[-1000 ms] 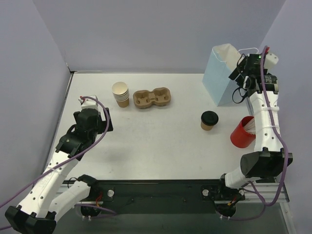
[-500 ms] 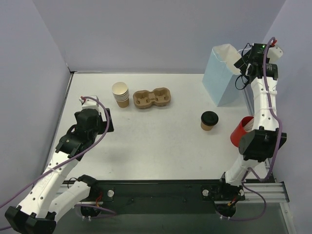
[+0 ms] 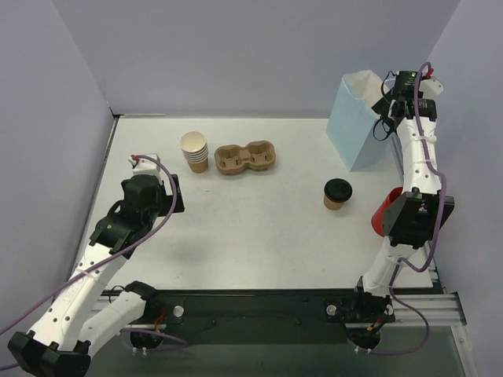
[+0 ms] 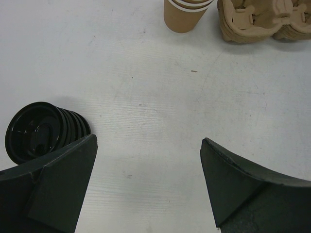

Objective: Pack the takeout coffee

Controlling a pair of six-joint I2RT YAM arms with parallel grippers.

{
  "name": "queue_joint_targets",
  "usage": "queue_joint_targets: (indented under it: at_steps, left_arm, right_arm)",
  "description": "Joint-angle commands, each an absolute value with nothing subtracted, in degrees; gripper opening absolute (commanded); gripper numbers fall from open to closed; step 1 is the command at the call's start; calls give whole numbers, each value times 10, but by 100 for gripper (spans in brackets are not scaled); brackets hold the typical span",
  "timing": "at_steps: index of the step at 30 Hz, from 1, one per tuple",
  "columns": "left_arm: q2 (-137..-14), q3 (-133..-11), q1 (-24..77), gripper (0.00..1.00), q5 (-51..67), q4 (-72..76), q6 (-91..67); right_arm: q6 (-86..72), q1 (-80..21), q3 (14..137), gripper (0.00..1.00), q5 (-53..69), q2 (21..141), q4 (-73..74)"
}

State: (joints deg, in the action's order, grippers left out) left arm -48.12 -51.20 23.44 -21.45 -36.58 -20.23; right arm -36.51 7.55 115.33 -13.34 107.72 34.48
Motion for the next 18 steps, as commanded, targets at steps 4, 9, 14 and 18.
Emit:
queue_joint_targets:
  at_steps: [4, 9, 14, 18]
  left_arm:
    - [-475, -513, 230, 97, -207, -344, -192]
    - [-477, -513, 230, 97, -207, -344, -192]
    - [-477, -513, 230, 97, -208, -345, -193]
    - [-476, -513, 231, 97, -212, -346, -194]
  right_arm:
    - [-374, 81, 1192, 58, -149, 1114, 342]
    - [-370, 82, 1207, 39, -146, 1121, 341]
    - [-366, 82, 1217, 9, -134, 1118, 339]
    - [-370, 80, 1226, 0, -105, 1104, 335]
